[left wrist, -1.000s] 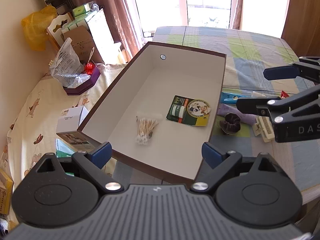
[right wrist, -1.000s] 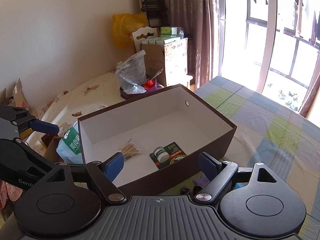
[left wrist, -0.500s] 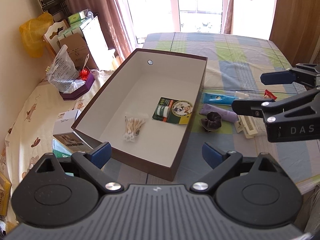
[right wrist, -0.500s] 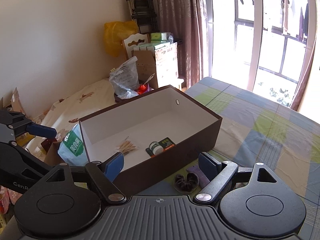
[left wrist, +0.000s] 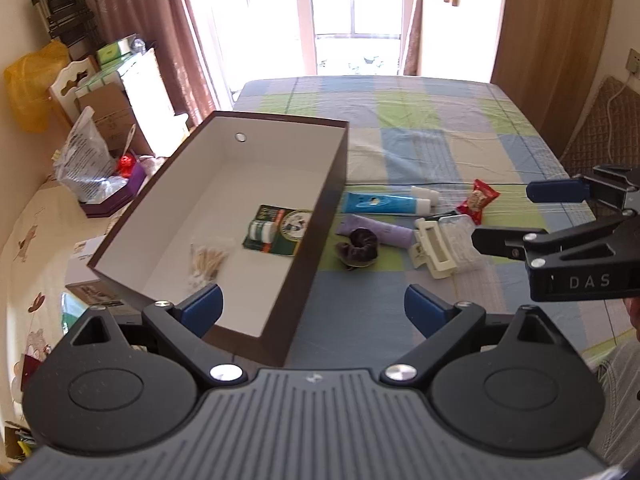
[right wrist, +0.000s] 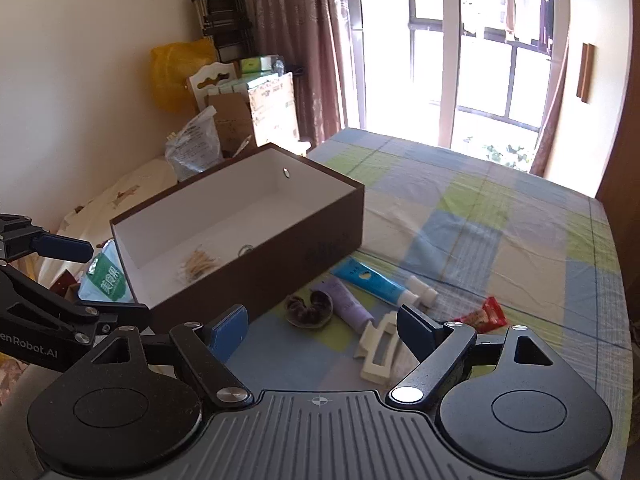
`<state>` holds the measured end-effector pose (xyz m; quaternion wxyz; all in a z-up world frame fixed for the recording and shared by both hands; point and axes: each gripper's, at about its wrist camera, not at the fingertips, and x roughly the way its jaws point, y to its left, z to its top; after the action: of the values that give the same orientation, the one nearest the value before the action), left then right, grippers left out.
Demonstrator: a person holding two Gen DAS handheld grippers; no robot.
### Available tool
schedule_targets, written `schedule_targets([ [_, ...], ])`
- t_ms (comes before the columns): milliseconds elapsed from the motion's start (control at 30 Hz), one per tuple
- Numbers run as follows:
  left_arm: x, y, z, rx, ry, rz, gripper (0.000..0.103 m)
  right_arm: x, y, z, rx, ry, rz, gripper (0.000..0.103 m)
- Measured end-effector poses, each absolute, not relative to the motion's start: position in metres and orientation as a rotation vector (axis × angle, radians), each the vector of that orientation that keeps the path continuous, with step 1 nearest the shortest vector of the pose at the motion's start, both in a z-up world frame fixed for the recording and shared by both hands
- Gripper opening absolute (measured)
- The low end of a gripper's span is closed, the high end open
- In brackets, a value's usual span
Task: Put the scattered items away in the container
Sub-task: 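Withdraw both grippers from the box back toward the table, then lower the left gripper onto the dark scrunchie and close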
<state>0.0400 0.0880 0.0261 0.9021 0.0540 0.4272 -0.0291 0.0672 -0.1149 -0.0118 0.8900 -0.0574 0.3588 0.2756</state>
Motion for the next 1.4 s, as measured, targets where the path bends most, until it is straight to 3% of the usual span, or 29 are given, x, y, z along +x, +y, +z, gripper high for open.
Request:
schedule_targets([
  [833, 0.087, 0.016, -0.054, 0.233, 0.874, -0.292, 0.088, 0.104, -0.210, -0.092, 0.078, 0.955, 0.292, 0.087],
  [1000, 0.111, 0.015, -0.074, 0.247, 0.881, -0.286, 0.077, 0.125, -0.226, -0.102, 0.148, 0.973, 0.240, 0.087],
  [1233, 0.147, 0.011, -0.105, 0.353, 0.864, -0.259, 0.073, 0.135, -0.238, -0.116, 0.183, 0.989, 0.213, 0.087],
  [1400, 0.173, 0.010, -0.130, 0.402, 0.894, -0.236, 0.061, 0.143, -0.241, -0.124, 0.212, 0.983, 0.208, 0.087],
])
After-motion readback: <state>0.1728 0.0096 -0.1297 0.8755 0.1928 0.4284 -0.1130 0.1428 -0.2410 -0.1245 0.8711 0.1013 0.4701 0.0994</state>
